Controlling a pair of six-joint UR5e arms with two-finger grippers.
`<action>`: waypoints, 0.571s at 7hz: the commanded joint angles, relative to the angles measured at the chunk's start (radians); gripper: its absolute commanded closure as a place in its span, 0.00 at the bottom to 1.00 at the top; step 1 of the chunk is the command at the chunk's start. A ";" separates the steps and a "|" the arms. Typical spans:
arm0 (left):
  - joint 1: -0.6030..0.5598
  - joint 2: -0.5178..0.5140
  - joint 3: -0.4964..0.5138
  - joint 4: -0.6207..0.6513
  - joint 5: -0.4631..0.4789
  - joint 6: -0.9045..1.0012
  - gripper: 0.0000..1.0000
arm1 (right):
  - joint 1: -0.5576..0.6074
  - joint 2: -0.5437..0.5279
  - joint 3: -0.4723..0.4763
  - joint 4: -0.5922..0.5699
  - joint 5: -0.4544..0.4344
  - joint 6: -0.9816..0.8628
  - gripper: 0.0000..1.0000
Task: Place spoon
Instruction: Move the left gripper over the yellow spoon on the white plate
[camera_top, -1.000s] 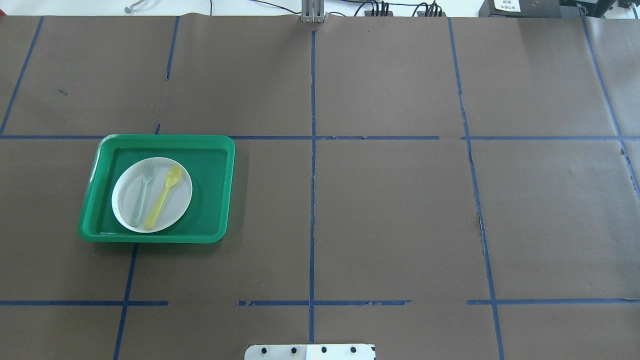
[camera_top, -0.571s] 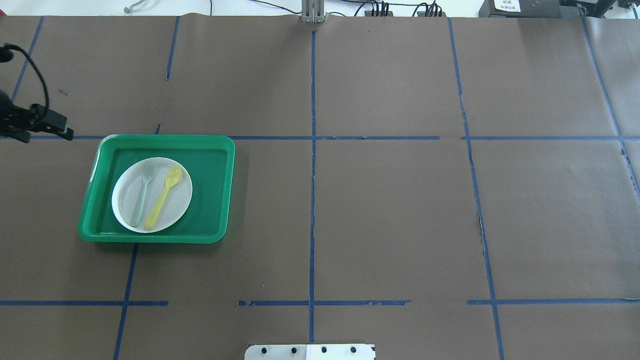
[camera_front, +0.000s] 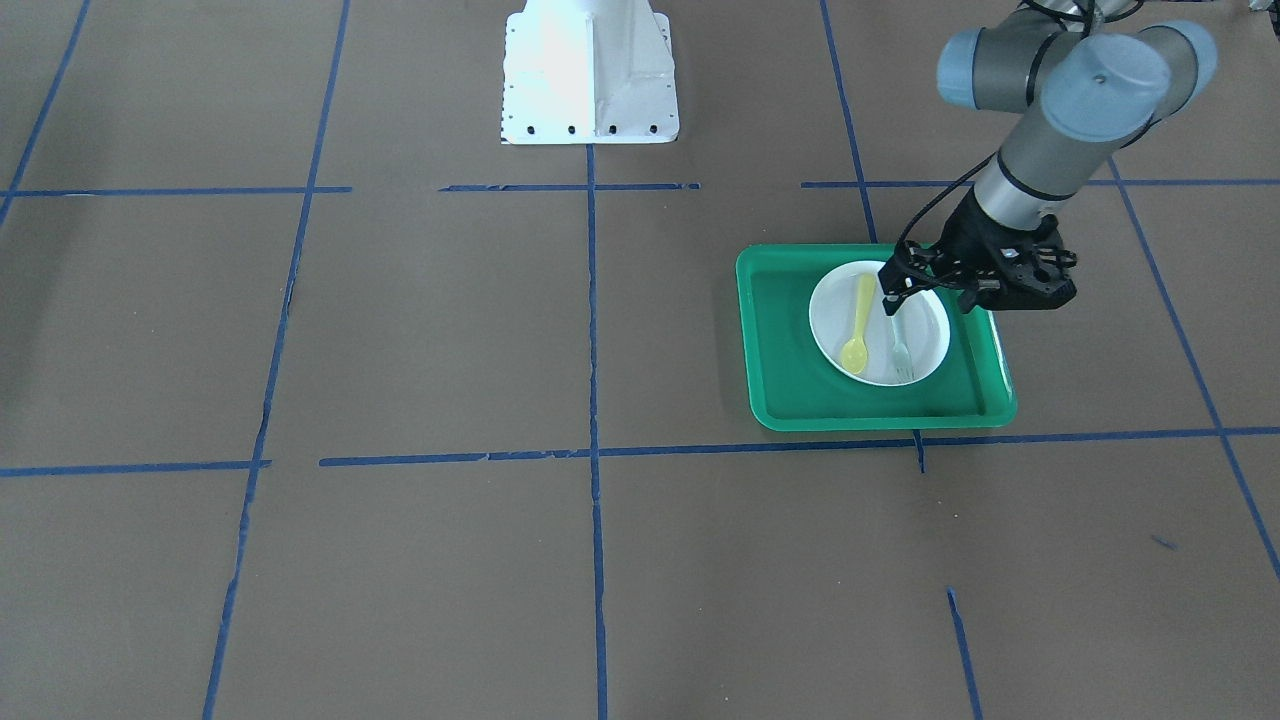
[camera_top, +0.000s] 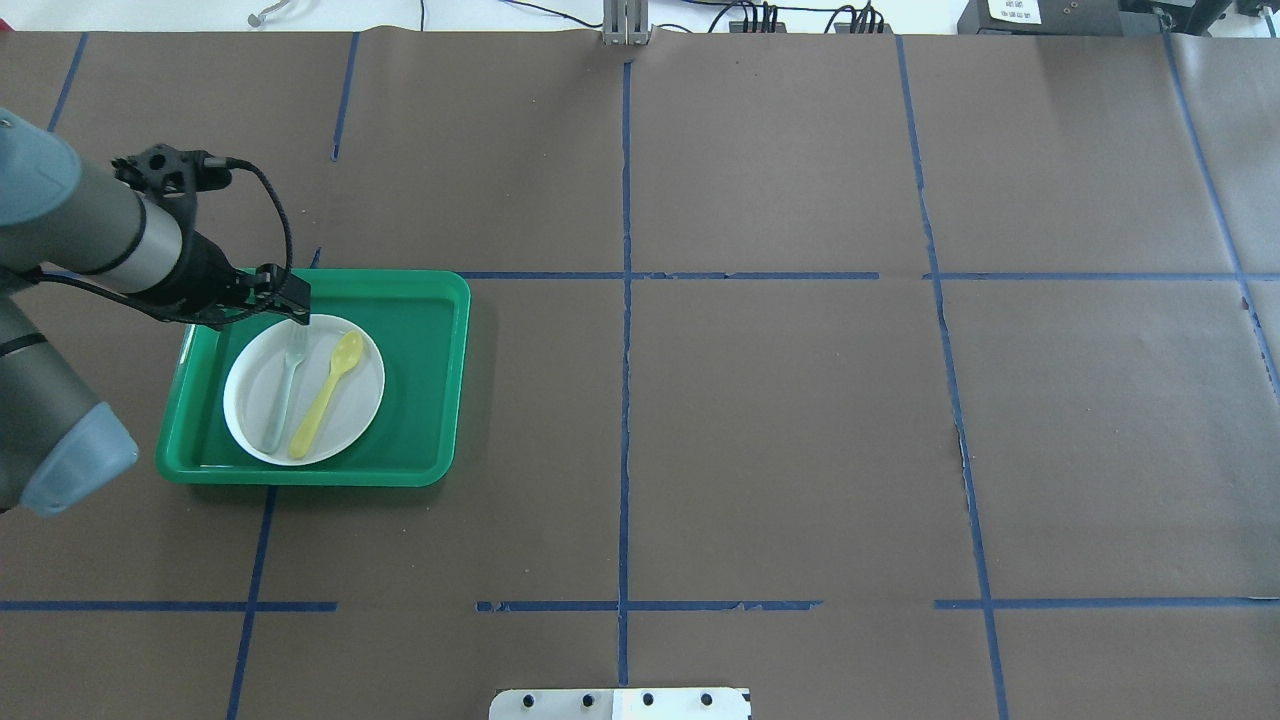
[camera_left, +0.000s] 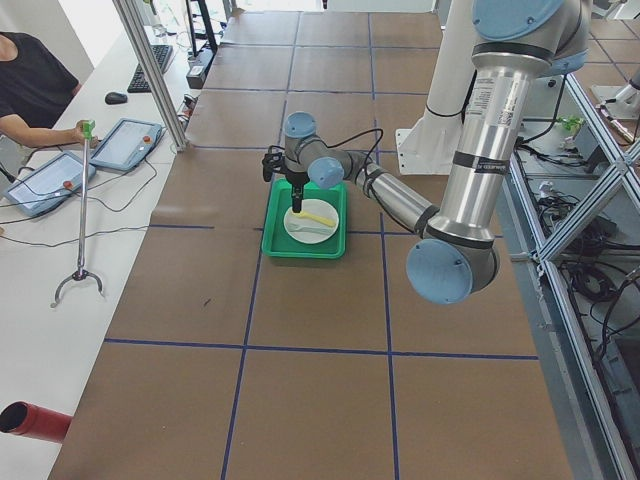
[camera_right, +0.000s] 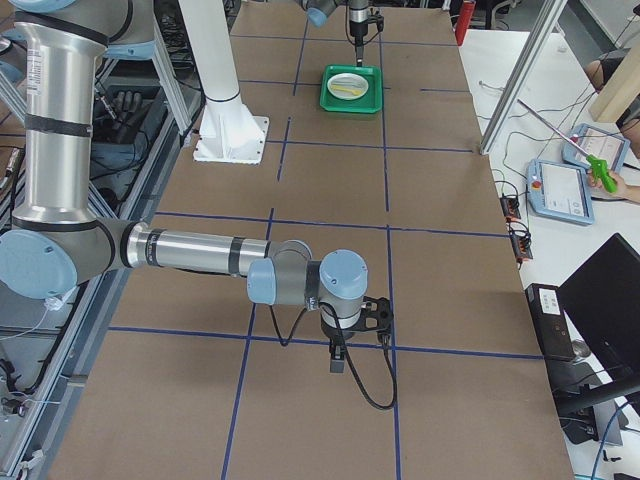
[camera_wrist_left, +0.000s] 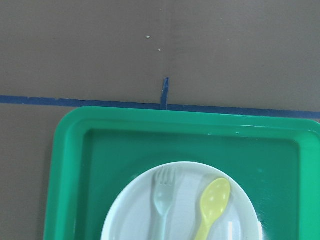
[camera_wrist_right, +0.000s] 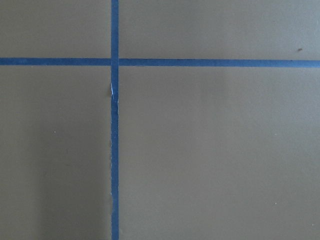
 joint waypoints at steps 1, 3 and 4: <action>0.058 -0.030 0.048 -0.005 0.030 -0.026 0.18 | 0.000 0.000 0.000 0.000 0.000 0.000 0.00; 0.096 -0.033 0.076 -0.007 0.033 -0.028 0.25 | 0.000 0.000 0.000 0.000 0.000 0.000 0.00; 0.107 -0.038 0.103 -0.041 0.042 -0.026 0.26 | 0.000 0.000 0.000 0.000 0.000 0.000 0.00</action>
